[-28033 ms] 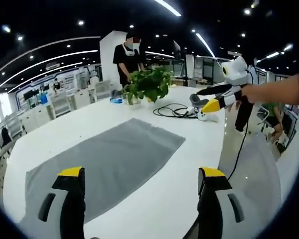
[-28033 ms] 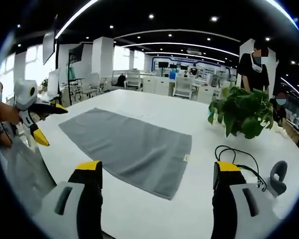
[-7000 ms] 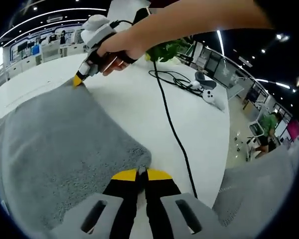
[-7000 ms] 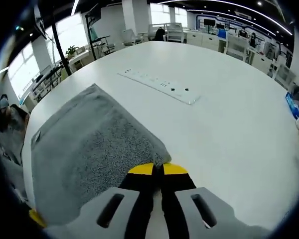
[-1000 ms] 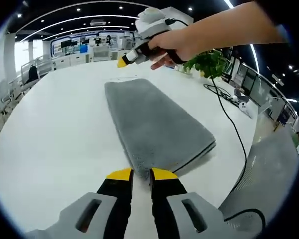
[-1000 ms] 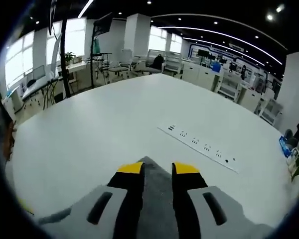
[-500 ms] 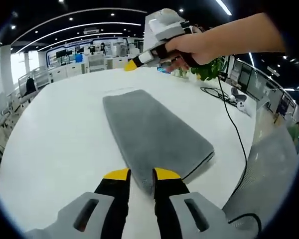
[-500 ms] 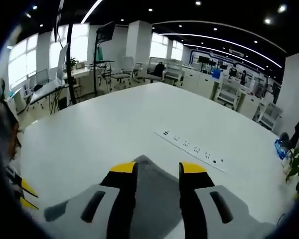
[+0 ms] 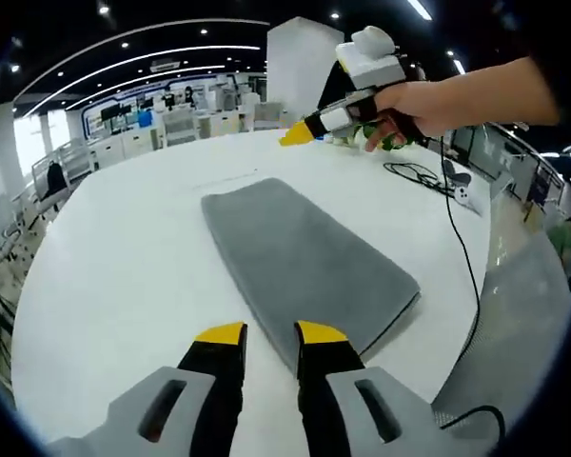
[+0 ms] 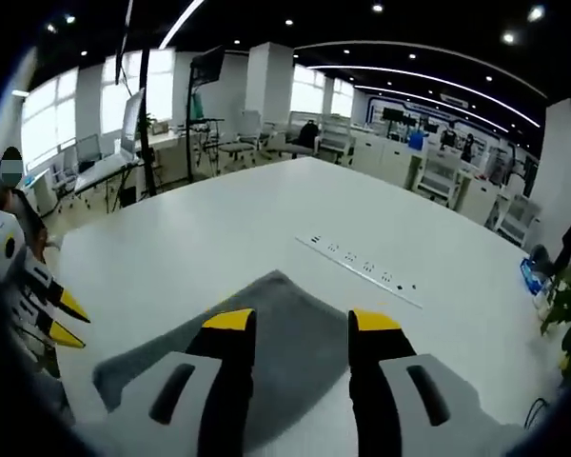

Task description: Fold the towel on the table until its edges align and the towel forms a compact rectangular stack.

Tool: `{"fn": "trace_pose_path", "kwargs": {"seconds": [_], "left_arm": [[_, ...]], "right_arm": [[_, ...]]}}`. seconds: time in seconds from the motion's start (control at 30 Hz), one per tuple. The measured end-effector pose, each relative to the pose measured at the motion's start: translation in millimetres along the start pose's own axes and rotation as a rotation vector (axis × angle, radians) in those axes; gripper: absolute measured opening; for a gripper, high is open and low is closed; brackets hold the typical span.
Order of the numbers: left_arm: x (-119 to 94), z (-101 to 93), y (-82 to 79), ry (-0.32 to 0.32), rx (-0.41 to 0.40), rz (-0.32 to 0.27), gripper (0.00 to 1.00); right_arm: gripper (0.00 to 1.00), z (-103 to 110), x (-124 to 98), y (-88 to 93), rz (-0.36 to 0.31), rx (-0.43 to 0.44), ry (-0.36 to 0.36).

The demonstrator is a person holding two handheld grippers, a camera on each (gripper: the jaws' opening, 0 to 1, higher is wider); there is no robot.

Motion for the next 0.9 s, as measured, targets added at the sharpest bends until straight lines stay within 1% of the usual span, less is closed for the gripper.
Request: {"fn": "trace_pose_path", "kwargs": {"seconds": [0.1,0.17,0.23,0.3,0.43,0.5,0.53,0.57,0.63,0.7,0.73,0.77,0.8,0.83,0.87,0.9], "left_arm": [[1.7,1.1,-3.9,0.004,-0.01,-0.001,0.21],[4.6,0.1,-5.7,0.008,-0.004,-0.005,0.22],[9.8,-2.9,-3.6,0.018,-0.006,0.01,0.23],[14.4,-4.3,-3.0,0.013,-0.001,0.013,0.24],[27.0,-7.9,-4.1,0.011,0.017,0.024,0.25],[32.1,-8.9,-3.6,0.014,0.014,0.031,0.25],[34.4,-10.3,-1.5,0.015,0.016,0.044,0.26],[36.7,-10.9,-0.1,0.018,0.022,0.051,0.26],[44.6,-10.9,4.6,0.025,0.044,0.072,0.26],[48.8,-8.2,13.2,0.021,0.076,0.1,0.25],[50.1,-5.5,20.0,0.013,0.072,0.129,0.24],[51.9,-4.4,20.7,0.013,0.059,0.127,0.24],[53.1,-3.9,21.0,0.014,0.049,0.123,0.24],[54.5,-5.2,23.1,0.021,0.048,0.133,0.24],[55.0,-6.2,26.5,0.026,0.06,0.152,0.24],[55.8,-5.9,30.1,0.025,0.095,0.171,0.24]], "right_arm": [[0.38,2.2,-3.8,13.1,0.018,0.002,-0.016],[0.38,1.4,-11.0,14.9,0.019,0.009,-0.018],[0.38,1.2,-11.9,21.0,0.029,0.024,-0.031],[0.37,4.8,-11.5,32.3,0.04,0.013,-0.039],[0.36,20.8,-21.0,51.4,0.076,0.03,-0.065],[0.36,24.5,-18.5,62.9,0.087,0.032,-0.079],[0.36,28.4,-18.3,69.1,0.097,0.039,-0.089],[0.35,29.6,-18.5,71.0,0.1,0.044,-0.09],[0.34,32.9,-18.6,79.9,0.104,0.077,-0.092],[0.32,41.3,-20.7,90.9,0.11,0.088,-0.094],[0.3,46.4,-22.6,96.5,0.119,0.088,-0.105],[0.27,48.8,-23.6,98.9,0.123,0.099,-0.113],[0.25,51.6,-24.8,103.5,0.129,0.116,-0.116],[0.25,56.2,-27.2,110.5,0.14,0.126,-0.117],[0.26,57.9,-26.8,118.3,0.143,0.133,-0.115],[0.26,59.6,-26.2,123.4,0.15,0.134,-0.12]]}}
Point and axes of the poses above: the point that each gripper's makers call its tool centre point, and the gripper's own axes: x roughly forward along the fingers, z roughly to its left, y roughly out of its underside, the point moved 1 cm from there along -x, roughly backward along the fingers, and after that the axes turned 2 degrees about -z, right-handed, at the moved point
